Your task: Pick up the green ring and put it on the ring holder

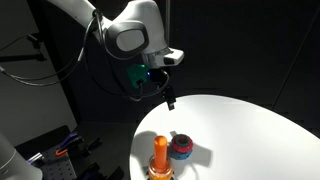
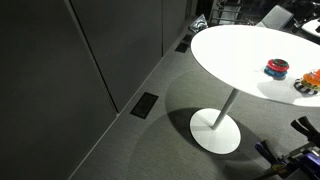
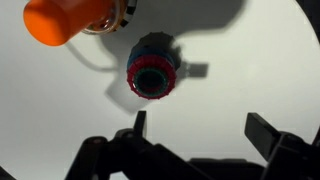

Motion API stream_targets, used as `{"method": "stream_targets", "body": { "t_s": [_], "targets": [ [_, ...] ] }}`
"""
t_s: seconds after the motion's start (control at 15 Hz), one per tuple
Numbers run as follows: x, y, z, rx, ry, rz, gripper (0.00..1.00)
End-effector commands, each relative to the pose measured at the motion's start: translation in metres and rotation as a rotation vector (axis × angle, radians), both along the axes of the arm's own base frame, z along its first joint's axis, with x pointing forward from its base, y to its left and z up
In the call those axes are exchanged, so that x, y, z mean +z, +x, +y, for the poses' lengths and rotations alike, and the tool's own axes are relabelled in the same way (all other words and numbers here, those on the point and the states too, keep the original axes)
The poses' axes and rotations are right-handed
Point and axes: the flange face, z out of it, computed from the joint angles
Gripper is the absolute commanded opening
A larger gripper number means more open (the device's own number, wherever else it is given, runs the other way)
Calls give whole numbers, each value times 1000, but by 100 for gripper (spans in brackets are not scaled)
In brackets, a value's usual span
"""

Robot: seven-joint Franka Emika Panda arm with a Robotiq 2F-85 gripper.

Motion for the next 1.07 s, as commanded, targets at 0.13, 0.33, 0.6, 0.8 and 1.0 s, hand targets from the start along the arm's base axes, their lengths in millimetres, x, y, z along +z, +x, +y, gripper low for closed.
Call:
{"method": "stream_targets", "body": {
  "t_s": [0.13,0.33,0.6,0.8,1.0],
  "targets": [
    [-28,32,-39,-71,-23,30,100],
    [-49,41,-54,-91,-26,45,100],
    [-84,46,-65,-105,-19,55,100],
    [-105,46,-68,-126,11,66,100],
    [-121,46,-71,-143,32,62,100]
  ]
}}
